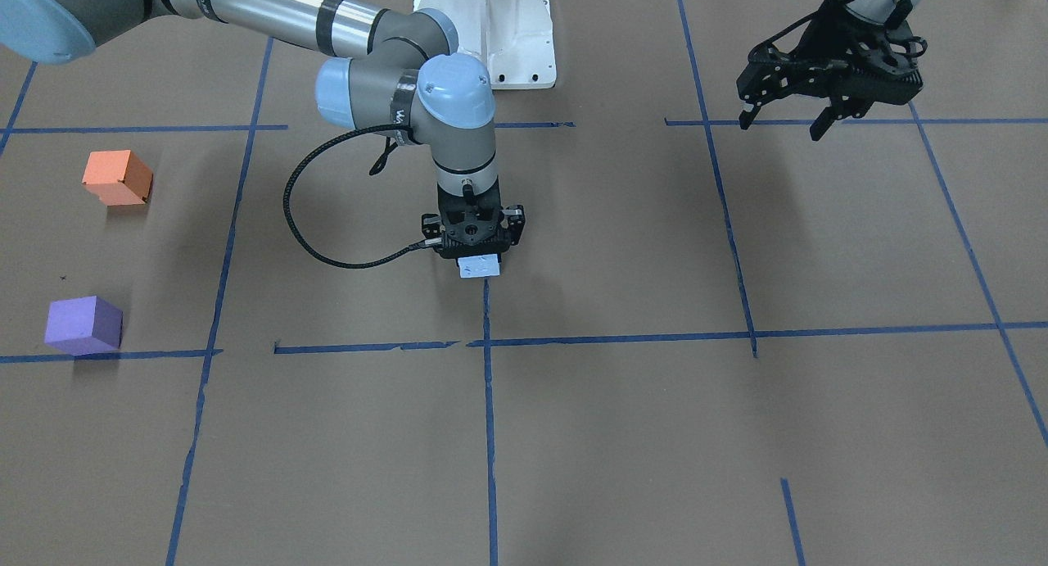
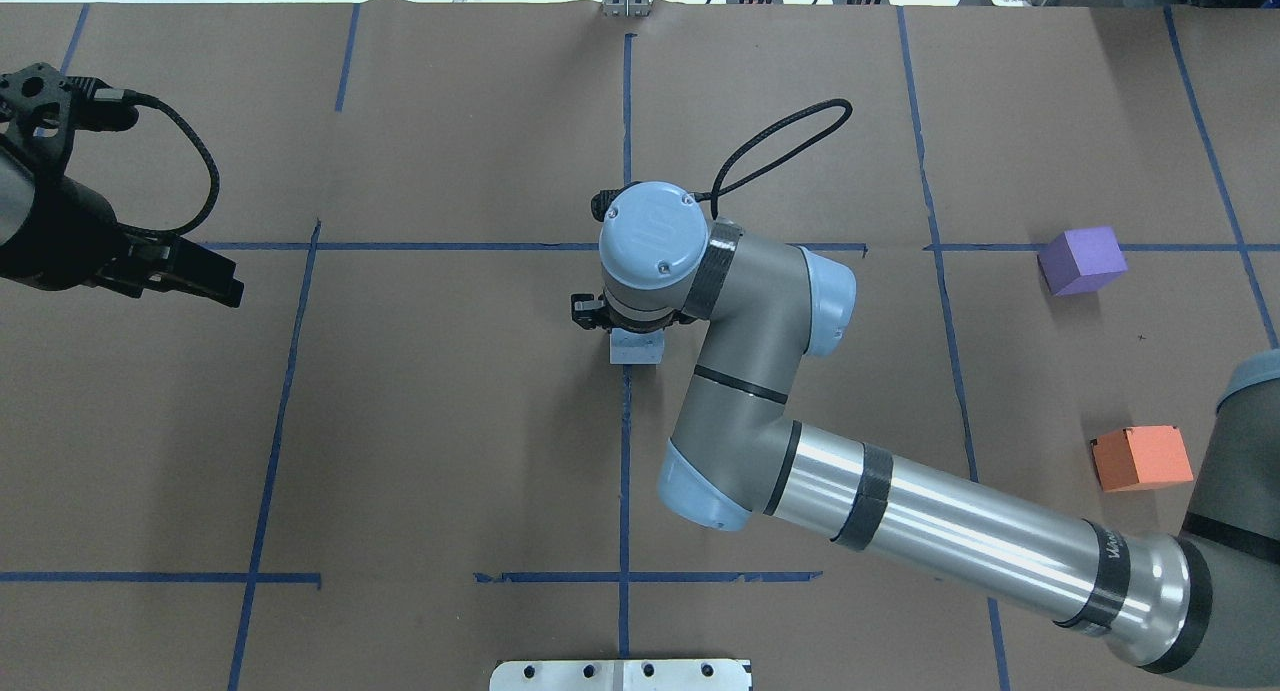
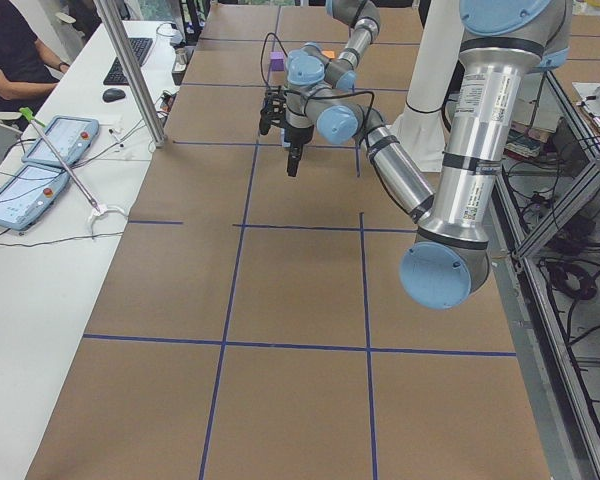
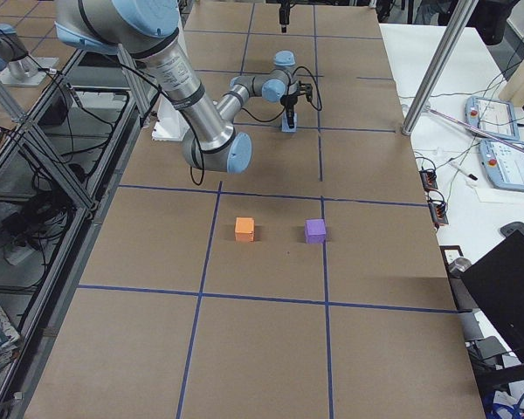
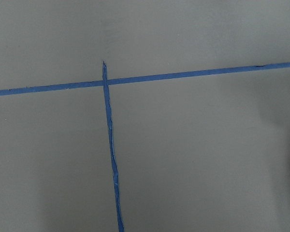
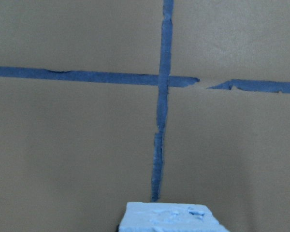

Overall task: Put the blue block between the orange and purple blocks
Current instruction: 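Lower the right gripper onto the light blue cube and grasp it, then carry the light blue cube with the right gripper toward the purple and orange cubes, then lower the light blue cube between the purple and orange cubes and open the right gripper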

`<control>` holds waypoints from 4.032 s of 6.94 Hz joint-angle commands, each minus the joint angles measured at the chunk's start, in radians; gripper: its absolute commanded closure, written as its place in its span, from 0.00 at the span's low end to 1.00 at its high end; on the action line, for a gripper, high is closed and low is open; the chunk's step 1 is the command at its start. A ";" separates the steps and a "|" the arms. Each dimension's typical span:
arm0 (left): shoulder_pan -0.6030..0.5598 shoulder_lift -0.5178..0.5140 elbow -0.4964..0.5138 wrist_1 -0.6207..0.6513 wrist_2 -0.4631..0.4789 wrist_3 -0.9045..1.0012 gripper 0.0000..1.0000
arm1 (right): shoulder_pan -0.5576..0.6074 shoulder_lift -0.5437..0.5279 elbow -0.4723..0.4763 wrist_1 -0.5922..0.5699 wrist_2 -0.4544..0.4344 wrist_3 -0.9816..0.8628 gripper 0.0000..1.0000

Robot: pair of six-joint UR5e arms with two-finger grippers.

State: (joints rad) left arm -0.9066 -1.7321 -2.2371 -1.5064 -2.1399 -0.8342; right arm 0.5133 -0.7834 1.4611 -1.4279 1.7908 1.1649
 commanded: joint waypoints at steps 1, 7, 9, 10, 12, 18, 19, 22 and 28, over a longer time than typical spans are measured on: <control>0.000 -0.001 -0.001 0.000 0.000 -0.002 0.00 | 0.109 -0.255 0.268 0.004 0.123 -0.008 1.00; 0.005 -0.007 -0.001 0.000 0.002 -0.008 0.00 | 0.461 -0.870 0.424 0.150 0.375 -0.389 0.98; 0.005 -0.010 -0.001 0.000 0.002 -0.009 0.00 | 0.456 -0.895 0.377 0.150 0.374 -0.409 0.98; 0.005 -0.007 -0.001 0.000 0.003 -0.011 0.00 | 0.453 -0.860 0.337 0.150 0.372 -0.401 0.96; 0.005 -0.007 -0.003 0.000 0.003 -0.014 0.00 | 0.453 -0.809 0.292 0.150 0.374 -0.399 0.96; 0.008 -0.012 -0.003 0.002 0.005 -0.031 0.00 | 0.442 -0.777 0.231 0.152 0.367 -0.406 0.88; 0.008 -0.012 -0.003 0.002 0.005 -0.031 0.00 | 0.441 -0.777 0.232 0.153 0.367 -0.406 0.86; 0.008 -0.014 -0.006 0.002 0.005 -0.031 0.00 | 0.430 -0.766 0.223 0.152 0.361 -0.409 0.74; 0.009 -0.015 -0.012 0.002 0.006 -0.048 0.00 | 0.438 -0.778 0.289 0.153 0.363 -0.413 0.00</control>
State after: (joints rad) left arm -0.8985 -1.7472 -2.2477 -1.5048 -2.1343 -0.8798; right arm 0.9472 -1.5537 1.7152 -1.2747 2.1521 0.7537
